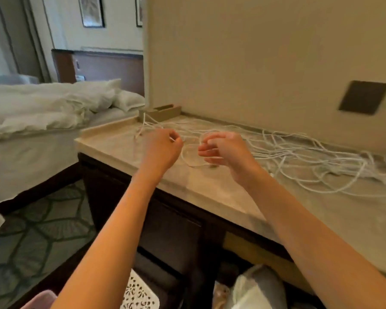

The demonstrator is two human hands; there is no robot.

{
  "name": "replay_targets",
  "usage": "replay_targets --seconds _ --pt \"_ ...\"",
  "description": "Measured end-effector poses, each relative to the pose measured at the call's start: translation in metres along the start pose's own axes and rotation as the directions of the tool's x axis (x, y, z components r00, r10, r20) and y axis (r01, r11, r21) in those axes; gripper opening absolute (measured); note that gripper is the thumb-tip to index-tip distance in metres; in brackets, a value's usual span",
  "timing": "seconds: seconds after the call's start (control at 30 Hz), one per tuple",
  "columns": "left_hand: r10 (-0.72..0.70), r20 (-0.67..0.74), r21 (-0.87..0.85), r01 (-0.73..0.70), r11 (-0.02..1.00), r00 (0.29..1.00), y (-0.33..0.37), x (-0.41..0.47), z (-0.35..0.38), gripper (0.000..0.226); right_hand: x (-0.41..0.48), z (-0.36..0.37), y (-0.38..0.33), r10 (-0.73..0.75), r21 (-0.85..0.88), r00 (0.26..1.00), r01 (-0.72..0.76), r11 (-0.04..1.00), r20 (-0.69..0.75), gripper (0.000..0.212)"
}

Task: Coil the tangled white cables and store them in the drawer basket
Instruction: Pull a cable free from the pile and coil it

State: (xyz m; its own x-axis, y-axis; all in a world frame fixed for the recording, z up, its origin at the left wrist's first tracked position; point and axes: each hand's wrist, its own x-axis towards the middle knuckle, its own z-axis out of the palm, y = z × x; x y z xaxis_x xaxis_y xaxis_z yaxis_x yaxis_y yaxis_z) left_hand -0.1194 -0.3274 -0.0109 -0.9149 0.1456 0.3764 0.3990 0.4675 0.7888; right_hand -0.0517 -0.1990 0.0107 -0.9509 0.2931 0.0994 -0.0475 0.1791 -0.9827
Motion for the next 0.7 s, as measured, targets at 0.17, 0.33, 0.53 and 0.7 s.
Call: replay_targets --seconds 0.17,0.33,0.53,0.7 --pt "0.131 0.195 0.028 -0.139 0.99 0.972 0.078 -0.01 0.082 0.011 -0.017 -0.101 0.001 0.004 0.012 0.982 -0.002 1.0 -0.188 0.021" --pt "0.25 0.353 0.018 -0.274 0.962 0.902 0.133 -0.03 0.145 0.02 -0.042 -0.186 0.007 0.027 0.006 0.935 -0.027 1.0 -0.353 0.022" --pt "0.346 0.439 -0.023 -0.374 0.927 0.829 0.186 -0.047 0.201 0.021 -0.073 -0.274 0.014 0.06 -0.111 0.852 -0.137 0.984 -0.521 0.021" --pt "0.32 0.579 -0.112 -0.315 0.942 0.75 0.198 -0.051 0.225 0.007 -0.08 -0.299 0.037 0.177 -0.182 0.852 -0.3 0.936 -0.493 0.019"
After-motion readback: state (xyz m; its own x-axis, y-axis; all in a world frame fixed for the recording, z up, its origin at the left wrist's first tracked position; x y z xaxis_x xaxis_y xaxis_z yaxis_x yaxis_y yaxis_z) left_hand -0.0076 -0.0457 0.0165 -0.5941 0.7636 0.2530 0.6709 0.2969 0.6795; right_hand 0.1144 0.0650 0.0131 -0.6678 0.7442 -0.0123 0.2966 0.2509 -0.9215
